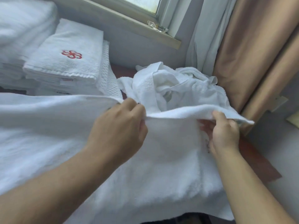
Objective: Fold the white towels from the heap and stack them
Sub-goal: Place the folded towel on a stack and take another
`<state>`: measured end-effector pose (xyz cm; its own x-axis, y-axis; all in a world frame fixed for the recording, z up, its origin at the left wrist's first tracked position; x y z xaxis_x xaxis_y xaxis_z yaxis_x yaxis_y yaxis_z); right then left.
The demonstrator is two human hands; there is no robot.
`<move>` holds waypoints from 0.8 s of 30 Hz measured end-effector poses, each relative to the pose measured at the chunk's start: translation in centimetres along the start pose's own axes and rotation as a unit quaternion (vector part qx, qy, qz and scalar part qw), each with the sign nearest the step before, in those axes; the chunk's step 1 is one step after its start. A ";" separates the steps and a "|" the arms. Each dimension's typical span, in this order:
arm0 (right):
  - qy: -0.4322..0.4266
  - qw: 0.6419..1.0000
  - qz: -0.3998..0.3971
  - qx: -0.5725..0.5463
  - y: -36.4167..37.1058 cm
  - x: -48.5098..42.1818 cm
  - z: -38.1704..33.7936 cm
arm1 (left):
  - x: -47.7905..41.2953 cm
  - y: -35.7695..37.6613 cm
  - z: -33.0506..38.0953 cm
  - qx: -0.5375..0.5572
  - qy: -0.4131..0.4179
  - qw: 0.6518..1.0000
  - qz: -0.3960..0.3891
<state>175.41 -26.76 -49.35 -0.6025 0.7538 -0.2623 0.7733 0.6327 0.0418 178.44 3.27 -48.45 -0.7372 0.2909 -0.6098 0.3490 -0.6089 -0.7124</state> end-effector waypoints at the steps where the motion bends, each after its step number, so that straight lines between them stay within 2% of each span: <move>1: 0.033 0.999 -0.012 0.032 -1.2 0.9 1.0 | 1.3 0.4 0.2 -0.015 0.002 0.999 -0.034; 3: 0.099 0.993 -0.050 0.047 -2.4 2.2 3.1 | 3.3 1.9 0.2 -0.046 -0.034 0.992 -0.116; 5: 0.110 0.992 -0.046 0.035 -3.1 2.5 4.1 | 4.3 2.8 0.2 -0.063 -0.037 0.988 -0.135; 8: 0.079 0.995 -0.027 0.051 -3.3 2.0 4.3 | 4.4 2.6 0.5 -0.021 0.016 0.995 -0.092; 11: 0.029 0.996 -0.017 0.078 -2.8 1.2 3.9 | 3.5 3.0 0.0 -0.029 0.050 0.997 -0.054; 14: 0.032 0.996 0.001 0.087 -1.5 -1.3 3.9 | 1.3 3.7 -0.1 -0.052 0.063 0.996 -0.040; 16: 0.047 0.988 -0.017 0.146 -0.5 -2.9 3.7 | 0.7 4.3 0.3 -0.076 0.069 0.993 -0.051; 19: 0.063 0.970 0.027 0.233 -1.0 -3.6 3.2 | 0.6 4.7 0.8 -0.120 0.017 0.990 -0.070; 21: 0.010 0.949 0.073 0.307 -2.8 -2.9 2.7 | 1.0 4.1 1.4 -0.082 -0.033 0.995 -0.049; 24: -0.034 0.957 0.085 0.275 -5.4 -1.1 3.5 | 2.1 3.7 2.8 0.013 -0.045 0.999 -0.019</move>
<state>172.59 -31.61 -52.72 -0.4597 0.8121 -0.3595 0.8571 0.2998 -0.4189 176.59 -0.48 -51.41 -0.7994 0.2464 -0.5479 0.3057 -0.6183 -0.7241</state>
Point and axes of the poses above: each hand's wrist, its own x-axis away from the middle knuckle, its own y-axis out of the palm, z = x × y, the point moved 4 cm from there along -x, towards the middle knuckle, and after that the axes turned 4 degrees about -y, right-handed, at the moved point
